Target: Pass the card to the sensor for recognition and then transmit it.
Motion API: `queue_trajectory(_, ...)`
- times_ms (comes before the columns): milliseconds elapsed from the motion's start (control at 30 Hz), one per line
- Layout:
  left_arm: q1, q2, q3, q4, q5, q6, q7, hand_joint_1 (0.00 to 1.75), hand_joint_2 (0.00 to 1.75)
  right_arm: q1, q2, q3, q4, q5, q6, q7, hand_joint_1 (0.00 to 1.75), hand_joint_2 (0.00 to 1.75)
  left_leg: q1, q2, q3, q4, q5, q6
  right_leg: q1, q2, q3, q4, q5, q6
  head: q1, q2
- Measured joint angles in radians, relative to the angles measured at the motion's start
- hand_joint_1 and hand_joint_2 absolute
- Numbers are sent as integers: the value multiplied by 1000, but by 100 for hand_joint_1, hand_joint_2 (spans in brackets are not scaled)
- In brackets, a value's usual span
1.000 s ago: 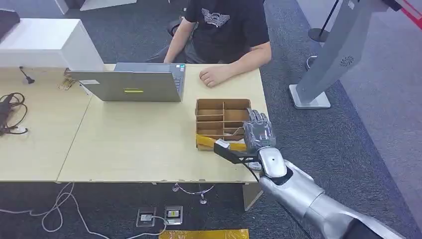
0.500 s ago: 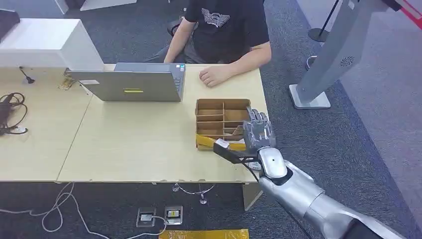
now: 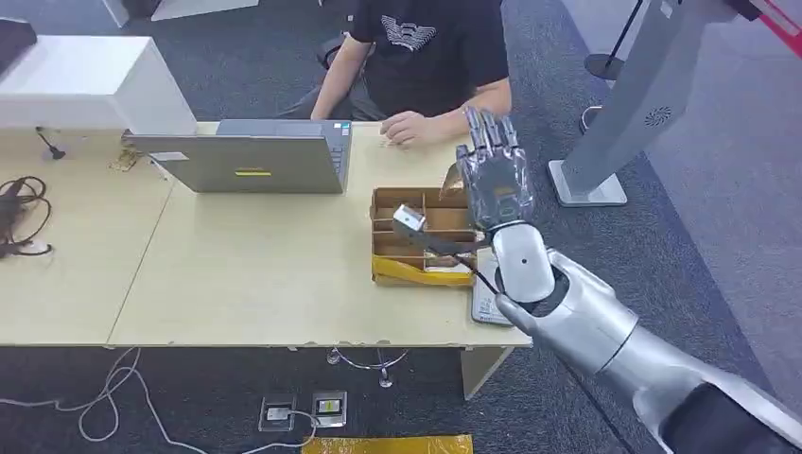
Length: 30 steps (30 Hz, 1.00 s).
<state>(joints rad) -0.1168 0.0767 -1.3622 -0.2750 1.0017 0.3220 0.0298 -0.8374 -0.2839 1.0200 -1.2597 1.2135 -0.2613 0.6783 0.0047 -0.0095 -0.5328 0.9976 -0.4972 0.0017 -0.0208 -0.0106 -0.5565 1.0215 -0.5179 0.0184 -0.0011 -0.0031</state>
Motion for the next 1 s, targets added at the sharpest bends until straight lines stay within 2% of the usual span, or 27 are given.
queue_trajectory(167, 0, 0, -2, 0, -12, -2, -5, 0, 0, -13, -32, -28, -84, -33, -23, 13, 175, 175, 0, 0, 0, 0, 0, 0, 0, 0, 0, 0, 0, 0, 0, 0)
queue_trajectory(333, 0, 0, -2, 0, -12, -7, -6, 0, 0, -6, -58, -53, -109, -93, -23, 20, 175, 175, 0, 0, 0, 0, 0, 0, 0, 0, 0, 0, 0, 0, 0, 0)
queue_trajectory(533, 0, 0, -2, 0, -12, -17, -6, 0, 0, 20, -85, -99, -130, -114, 8, 20, 175, 175, 0, 0, 0, 0, 0, 0, 0, 0, 0, 0, 0, 0, 0, 0)
queue_trajectory(967, 0, -2, -2, 0, -9, -15, -3, 0, 0, 57, -103, -141, -135, -128, 11, 20, 175, 175, 0, 0, 0, 0, 0, 0, 0, 1, 0, 0, 0, 0, 0, 0)
queue_trajectory(1000, 0, -2, -2, 0, -9, -14, -1, 0, 0, 57, -103, -142, -135, -130, 10, 20, 129, 175, 0, 0, 0, 0, 0, 0, 0, 0, 0, 0, 0, 0, 0, 0)
